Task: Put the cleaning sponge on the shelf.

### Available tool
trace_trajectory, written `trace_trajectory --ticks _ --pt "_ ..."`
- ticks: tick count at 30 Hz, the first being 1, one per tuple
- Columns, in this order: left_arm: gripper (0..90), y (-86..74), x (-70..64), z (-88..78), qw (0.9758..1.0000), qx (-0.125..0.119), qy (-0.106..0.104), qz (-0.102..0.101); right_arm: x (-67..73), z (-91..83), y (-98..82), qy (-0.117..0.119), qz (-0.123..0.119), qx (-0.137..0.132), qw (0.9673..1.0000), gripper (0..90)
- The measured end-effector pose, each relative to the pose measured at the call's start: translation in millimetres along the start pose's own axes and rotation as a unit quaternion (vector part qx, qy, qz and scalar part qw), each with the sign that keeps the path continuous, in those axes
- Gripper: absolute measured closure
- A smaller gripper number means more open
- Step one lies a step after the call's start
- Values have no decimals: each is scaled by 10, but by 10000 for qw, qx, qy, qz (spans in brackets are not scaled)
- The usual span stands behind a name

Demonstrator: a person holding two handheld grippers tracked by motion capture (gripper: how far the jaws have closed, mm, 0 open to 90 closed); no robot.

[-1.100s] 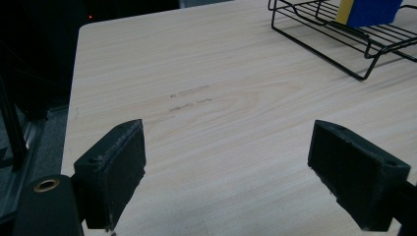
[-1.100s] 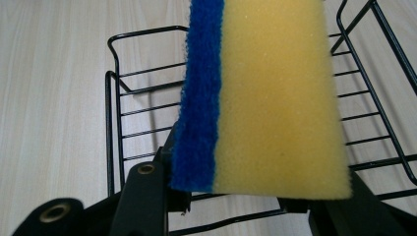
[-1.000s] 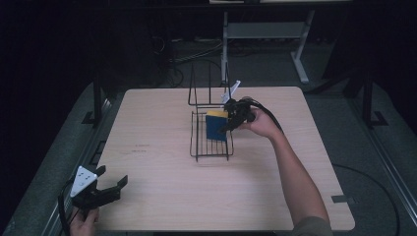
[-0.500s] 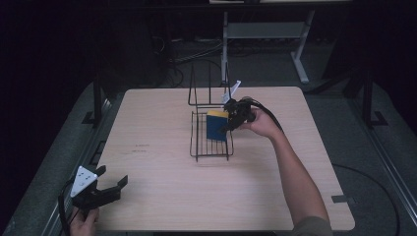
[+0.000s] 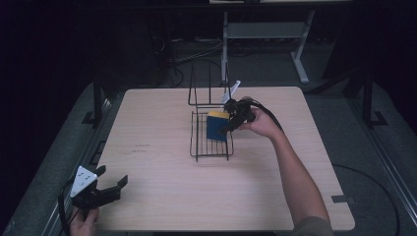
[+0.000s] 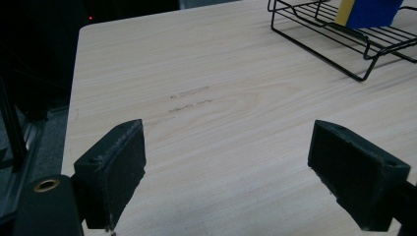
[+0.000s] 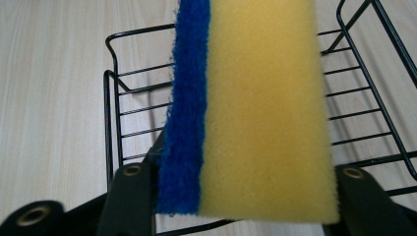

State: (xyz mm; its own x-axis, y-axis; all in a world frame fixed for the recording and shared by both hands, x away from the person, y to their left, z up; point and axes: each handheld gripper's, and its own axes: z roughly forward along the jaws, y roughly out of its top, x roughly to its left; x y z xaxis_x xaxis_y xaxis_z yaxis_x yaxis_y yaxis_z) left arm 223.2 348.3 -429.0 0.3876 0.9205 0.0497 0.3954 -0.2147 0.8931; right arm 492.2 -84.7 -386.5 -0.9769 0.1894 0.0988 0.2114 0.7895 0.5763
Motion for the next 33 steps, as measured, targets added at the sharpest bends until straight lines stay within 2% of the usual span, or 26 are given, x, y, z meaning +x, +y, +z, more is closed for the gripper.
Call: trace_trajectory --ticks 19,33 --pt "139 6 -15 4 10000 10 -12 11 26 -88 2 -70 108 -49 9999 284" --pt "139 10 -25 8 10000 9 -9 31 54 -171 -29 -137 164 -57 9998 238"
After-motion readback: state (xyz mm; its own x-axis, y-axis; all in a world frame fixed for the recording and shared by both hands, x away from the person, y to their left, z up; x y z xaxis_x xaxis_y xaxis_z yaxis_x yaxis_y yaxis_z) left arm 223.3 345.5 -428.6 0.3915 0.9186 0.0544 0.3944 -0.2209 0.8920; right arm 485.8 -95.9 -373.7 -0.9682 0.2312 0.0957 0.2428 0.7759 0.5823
